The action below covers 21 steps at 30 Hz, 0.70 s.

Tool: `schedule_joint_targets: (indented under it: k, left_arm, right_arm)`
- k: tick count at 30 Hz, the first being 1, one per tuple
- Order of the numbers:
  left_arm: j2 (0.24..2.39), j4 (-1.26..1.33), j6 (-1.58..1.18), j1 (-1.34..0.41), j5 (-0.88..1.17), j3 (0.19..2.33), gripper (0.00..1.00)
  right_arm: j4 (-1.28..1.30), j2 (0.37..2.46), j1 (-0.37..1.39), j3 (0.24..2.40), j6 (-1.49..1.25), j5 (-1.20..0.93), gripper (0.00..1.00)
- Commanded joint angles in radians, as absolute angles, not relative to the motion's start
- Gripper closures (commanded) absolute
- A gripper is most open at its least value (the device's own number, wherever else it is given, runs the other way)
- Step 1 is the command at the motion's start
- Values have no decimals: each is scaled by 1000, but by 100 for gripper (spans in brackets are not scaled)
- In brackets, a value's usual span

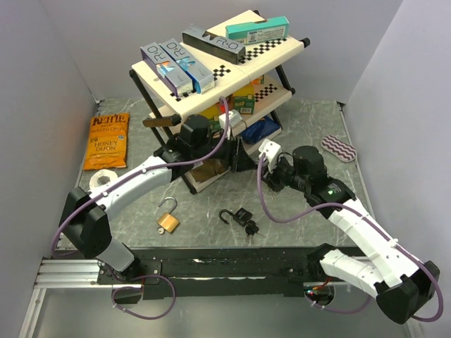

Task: Lock with the key
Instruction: Place the lock at the center of the board.

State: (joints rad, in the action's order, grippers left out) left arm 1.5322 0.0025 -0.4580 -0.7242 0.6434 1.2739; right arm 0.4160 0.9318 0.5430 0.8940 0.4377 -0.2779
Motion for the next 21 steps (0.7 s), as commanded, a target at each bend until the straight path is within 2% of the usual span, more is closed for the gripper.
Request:
schedule_joint_targets:
  k: [1, 4, 9, 13, 21]
  left_arm:
    - [1416, 52, -399, -692, 670, 1263, 24]
    - [1340, 54, -279, -698, 680, 1214, 18]
    - [1257, -61, -36, -719, 644, 1143, 16]
    - [1213, -101, 124, -742, 607, 1092, 16]
    - [1183, -155, 198, -758, 580, 1066, 16]
  right_arm:
    - [451, 913, 430, 879, 399, -311, 100]
    - [489, 952, 275, 873, 382, -368, 100]
    - [538, 1155, 60, 917, 359, -367, 100]
    - [564, 1343, -21, 986, 308, -322, 100]
    - [543, 1641, -115, 1114, 282, -244, 100]
